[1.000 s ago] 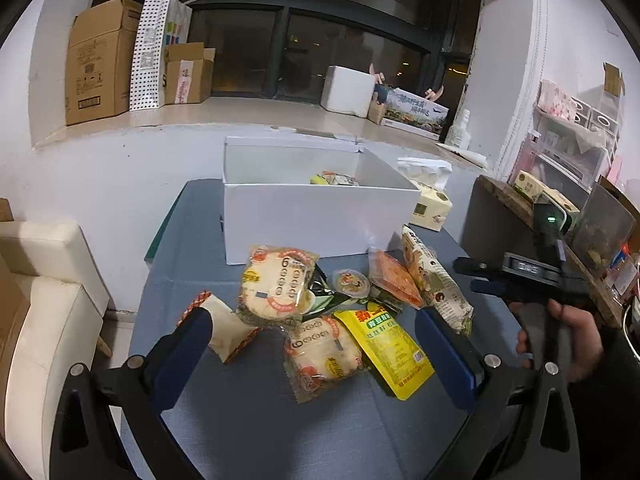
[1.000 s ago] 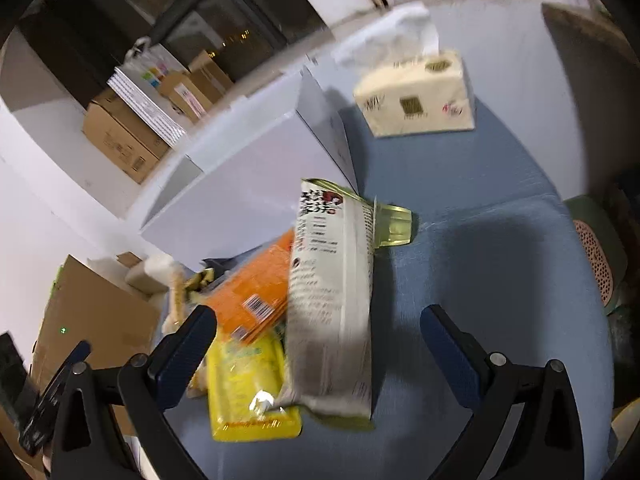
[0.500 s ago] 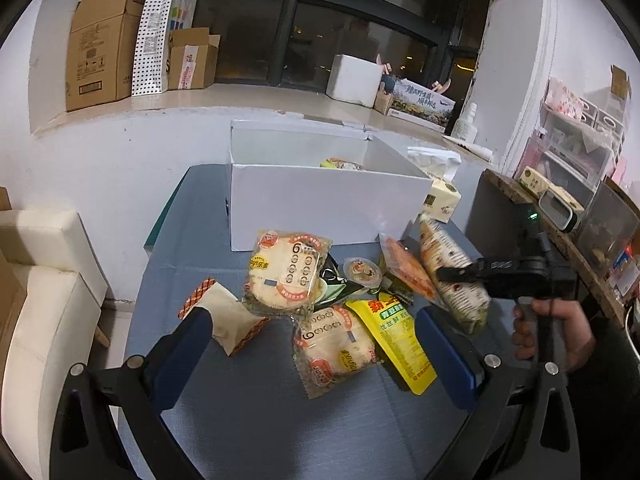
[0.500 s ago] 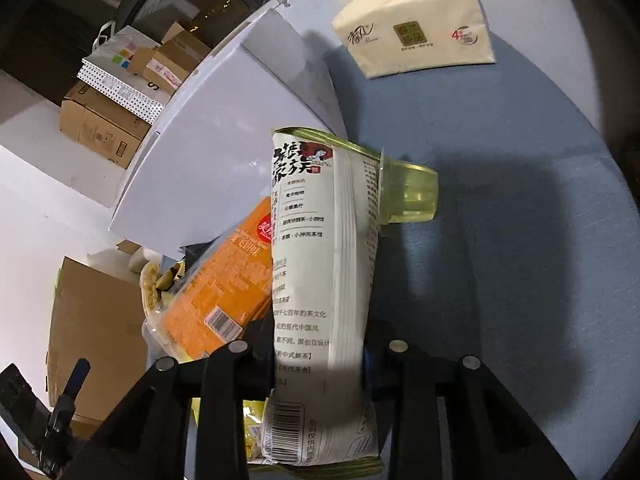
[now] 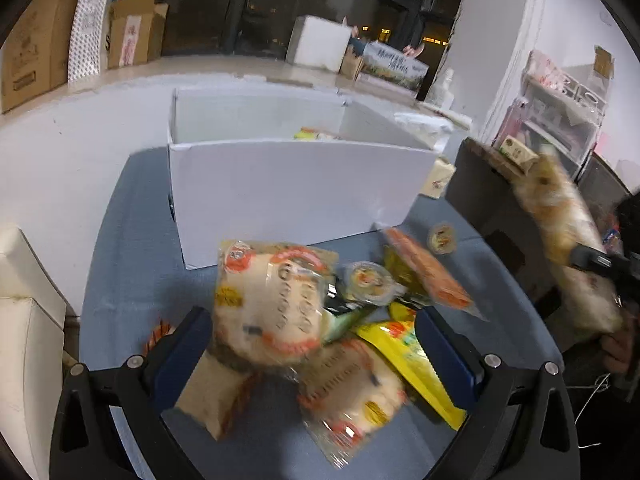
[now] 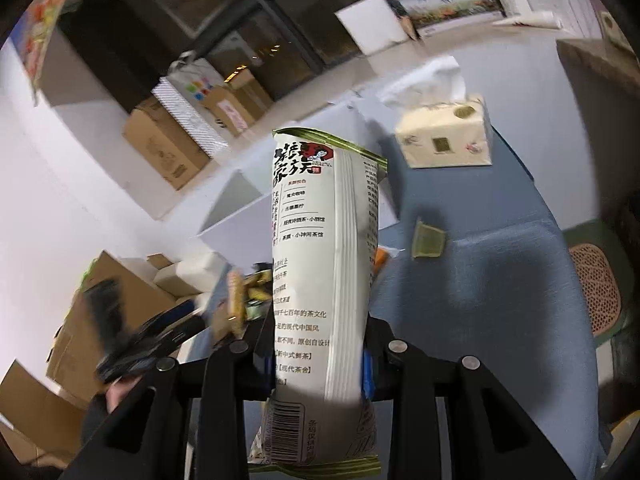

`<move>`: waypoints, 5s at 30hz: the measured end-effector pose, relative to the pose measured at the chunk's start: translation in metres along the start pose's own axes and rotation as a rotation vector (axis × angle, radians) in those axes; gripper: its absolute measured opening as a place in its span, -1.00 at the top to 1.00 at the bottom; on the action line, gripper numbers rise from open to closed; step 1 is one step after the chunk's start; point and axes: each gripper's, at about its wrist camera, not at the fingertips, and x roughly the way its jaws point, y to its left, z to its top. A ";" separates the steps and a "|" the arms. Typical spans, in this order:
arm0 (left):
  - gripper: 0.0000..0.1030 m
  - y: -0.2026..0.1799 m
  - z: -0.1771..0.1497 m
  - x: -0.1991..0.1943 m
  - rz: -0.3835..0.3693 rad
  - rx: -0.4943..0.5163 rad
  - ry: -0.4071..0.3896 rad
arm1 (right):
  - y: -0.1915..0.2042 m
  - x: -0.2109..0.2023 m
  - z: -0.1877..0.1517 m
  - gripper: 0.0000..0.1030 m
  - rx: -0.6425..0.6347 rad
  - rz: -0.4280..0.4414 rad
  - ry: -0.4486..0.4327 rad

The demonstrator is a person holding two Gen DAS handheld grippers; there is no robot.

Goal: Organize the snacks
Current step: 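Grasp the tall white snack bag with the right gripper while left gripper grasps a bread roll, then place the white snack bag and bread roll into the white box, opening both grippers, then grasp the orange cake packet with the right gripper while left gripper grasps the black-yellow packet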

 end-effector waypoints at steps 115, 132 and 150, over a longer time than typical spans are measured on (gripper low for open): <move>-1.00 -0.051 -0.047 -0.102 0.056 -0.130 -0.138 | -0.003 0.190 0.051 -1.00 0.172 -0.437 0.291; -1.00 -0.040 -0.049 -0.075 0.081 -0.143 -0.086 | -0.014 0.117 0.034 -0.28 0.189 -0.231 0.216; -0.99 -0.008 0.013 0.054 0.135 -0.217 0.092 | -0.013 0.004 -0.016 -0.28 0.099 -0.078 0.030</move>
